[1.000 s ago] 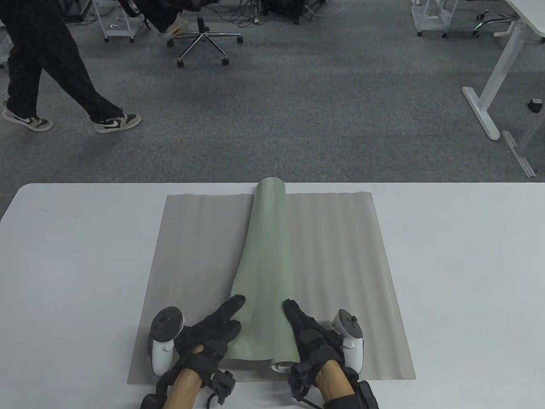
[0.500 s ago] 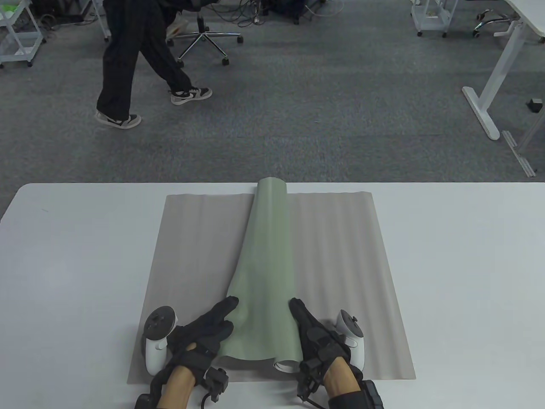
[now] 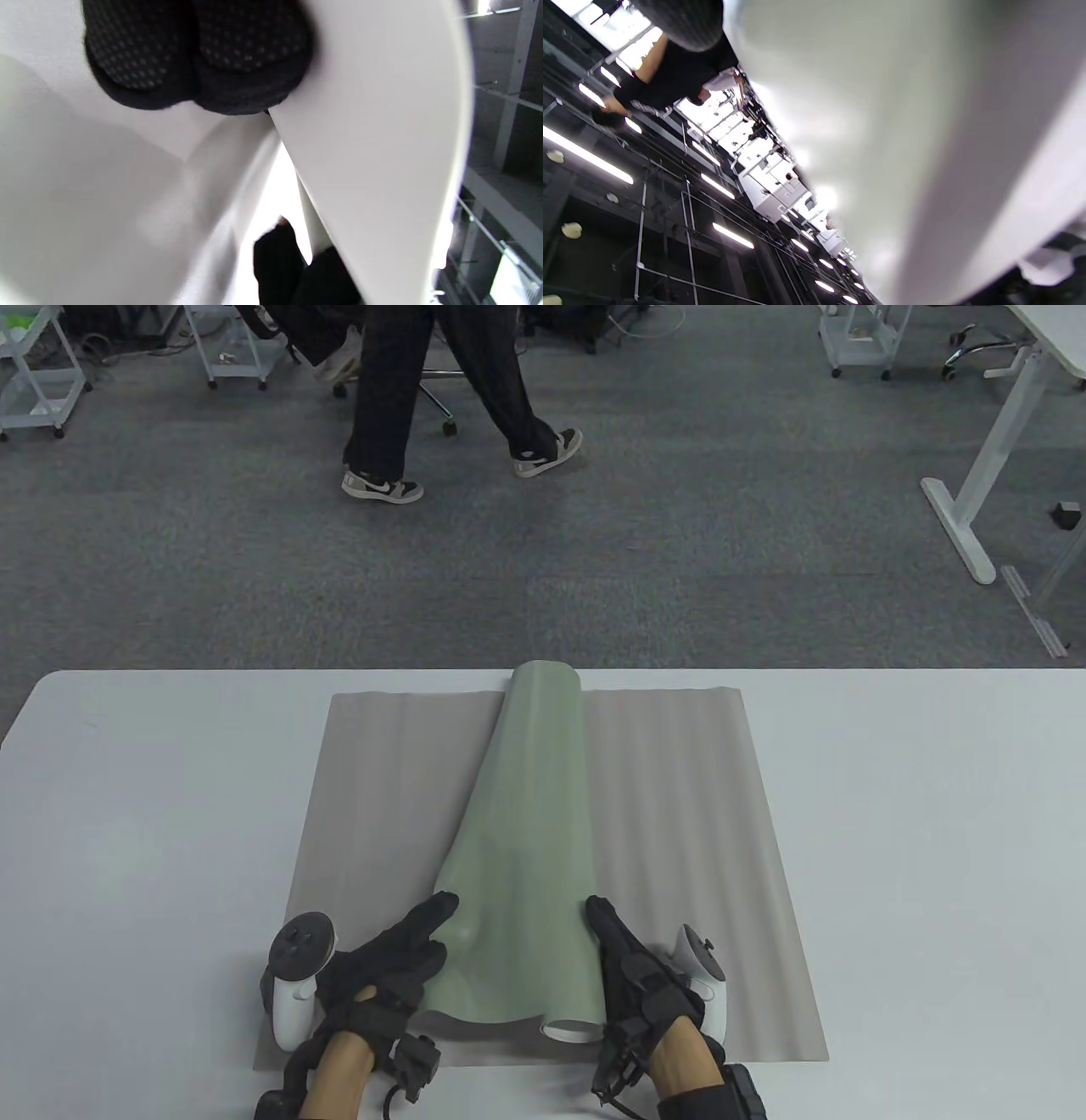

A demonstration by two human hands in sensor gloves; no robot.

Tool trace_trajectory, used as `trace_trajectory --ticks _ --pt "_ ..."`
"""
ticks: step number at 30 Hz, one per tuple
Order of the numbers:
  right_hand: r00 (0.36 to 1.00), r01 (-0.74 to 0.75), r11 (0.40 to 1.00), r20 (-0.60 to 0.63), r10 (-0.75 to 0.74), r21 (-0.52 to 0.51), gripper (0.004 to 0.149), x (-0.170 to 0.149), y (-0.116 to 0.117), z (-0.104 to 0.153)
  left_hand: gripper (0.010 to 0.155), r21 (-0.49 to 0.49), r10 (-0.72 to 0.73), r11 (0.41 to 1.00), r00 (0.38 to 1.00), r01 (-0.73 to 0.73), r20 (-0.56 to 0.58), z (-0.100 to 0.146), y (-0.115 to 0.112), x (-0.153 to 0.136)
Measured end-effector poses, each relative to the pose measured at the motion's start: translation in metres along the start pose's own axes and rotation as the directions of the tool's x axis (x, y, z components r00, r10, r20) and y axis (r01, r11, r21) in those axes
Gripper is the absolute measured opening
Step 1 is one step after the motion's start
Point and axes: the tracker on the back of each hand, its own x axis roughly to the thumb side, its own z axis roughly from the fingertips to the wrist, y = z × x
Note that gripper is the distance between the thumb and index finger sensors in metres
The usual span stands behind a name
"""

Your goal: Unroll desk mats and stack together

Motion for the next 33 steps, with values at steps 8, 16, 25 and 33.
trace_trajectory --ticks 8,16,25,33 --pt "0.992 -0.088 0.988 0.074 0.097 -0.127 0.085 0.010 -0.003 0.009 0.054 0.030 -0.024 0.999 0.999 0.025 -0.025 0.001 0.013 -0.004" --pt "0.997 0.069 0.997 -0.035 -0.069 0.016 0.093 -0.004 -0.003 0.000 0.053 0.002 0.001 1.000 1.000 -0.001 -0.025 0.001 0.019 -0.006" --pt "0.994 -0.065 0.991 0.079 0.075 -0.120 0.085 0.008 -0.003 0.010 0.053 0.029 -0.017 0.999 1.000 0.017 -0.023 0.003 0.023 -0.004" --pt "0.992 0.126 0.991 -0.027 -0.125 0.052 0.095 -0.004 -0.005 0.001 0.053 0.032 0.006 0.999 0.999 -0.005 -0.031 0.005 0.029 -0.006"
